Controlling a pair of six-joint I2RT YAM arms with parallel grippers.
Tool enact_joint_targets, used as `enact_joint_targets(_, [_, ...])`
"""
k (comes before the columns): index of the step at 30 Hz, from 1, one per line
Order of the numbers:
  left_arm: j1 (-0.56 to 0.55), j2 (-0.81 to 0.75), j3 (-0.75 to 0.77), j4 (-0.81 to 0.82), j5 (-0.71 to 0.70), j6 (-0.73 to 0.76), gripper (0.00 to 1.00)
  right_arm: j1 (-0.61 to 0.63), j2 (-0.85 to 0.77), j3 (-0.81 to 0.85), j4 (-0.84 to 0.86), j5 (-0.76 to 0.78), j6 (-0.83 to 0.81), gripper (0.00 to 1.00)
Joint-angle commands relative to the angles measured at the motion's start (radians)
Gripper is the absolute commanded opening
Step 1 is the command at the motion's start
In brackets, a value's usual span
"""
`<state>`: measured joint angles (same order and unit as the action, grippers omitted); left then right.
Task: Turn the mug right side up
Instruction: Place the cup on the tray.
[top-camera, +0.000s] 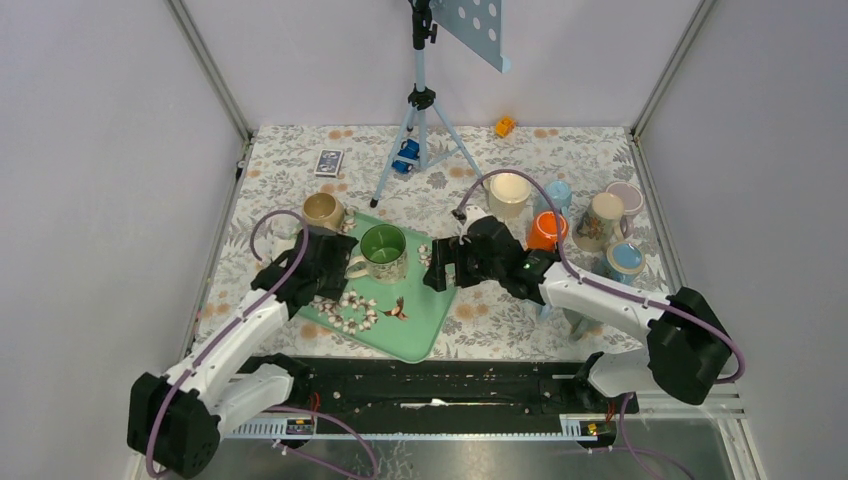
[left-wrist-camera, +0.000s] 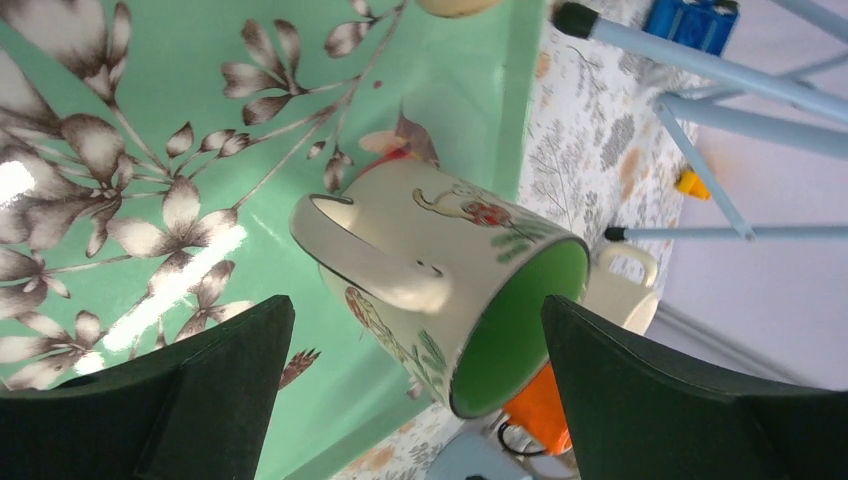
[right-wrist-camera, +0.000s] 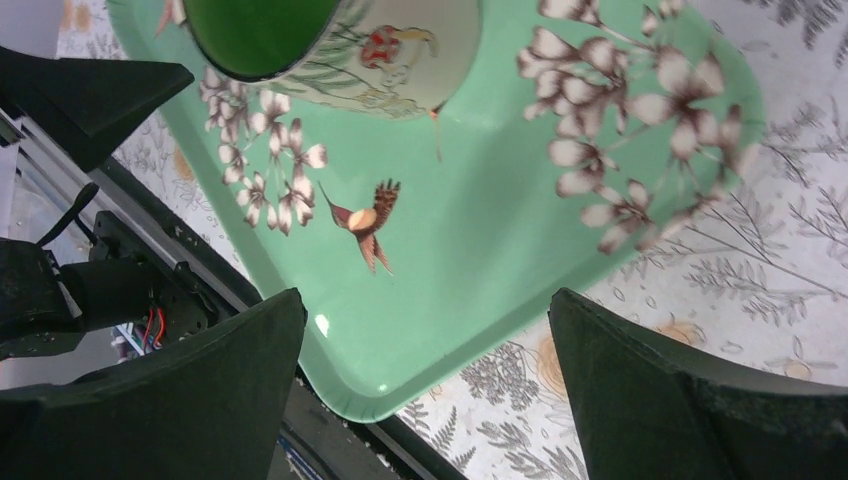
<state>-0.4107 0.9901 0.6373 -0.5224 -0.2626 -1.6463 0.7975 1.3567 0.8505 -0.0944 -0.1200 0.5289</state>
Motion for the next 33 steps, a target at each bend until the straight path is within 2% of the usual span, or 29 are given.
enact_joint_targets(1, [-0.002,-0.079,0.084,-0.069,-0.005,0.226,0.99,0.075,0.001,-0.022,0.192,0.097,-0.078,1.00])
enact_joint_targets(9, [-0.002,-0.140,0.292,-0.158,0.084,0.558,0.99,0.135,0.128,-0.064,0.428,0.235,-0.081,1.00])
enact_joint_targets(14, [-0.002,-0.144,0.425,-0.184,0.160,0.675,0.99,0.151,0.269,-0.047,0.585,0.217,-0.057,1.00])
enact_joint_targets(17, [-0.002,-0.133,0.484,-0.188,0.212,0.722,0.99,0.175,0.345,-0.010,0.622,0.240,-0.054,0.96])
enact_joint_targets(19, [-0.002,-0.123,0.511,-0.189,0.240,0.743,0.99,0.193,0.386,0.004,0.646,0.253,-0.035,0.87])
enact_joint_targets(22, [-0.002,-0.110,0.547,-0.189,0.258,0.768,0.99,0.198,0.432,0.011,0.694,0.259,0.005,0.56])
enact_joint_targets(24, [-0.002,-0.103,0.570,-0.189,0.279,0.787,0.99,0.198,0.460,0.030,0.704,0.263,0.014,0.30])
enact_joint_targets(26, [-0.002,-0.096,0.590,-0.192,0.286,0.803,0.99,0.198,0.490,0.065,0.693,0.268,0.016,0.15])
enact_joint_targets(28, [-0.001,-0.092,0.606,-0.196,0.284,0.817,0.99,0.198,0.517,0.100,0.685,0.268,0.017,0.10])
enact_joint_targets(33, [-0.002,-0.087,0.621,-0.199,0.277,0.833,0.99,0.196,0.573,0.180,0.656,0.253,0.026,0.14])
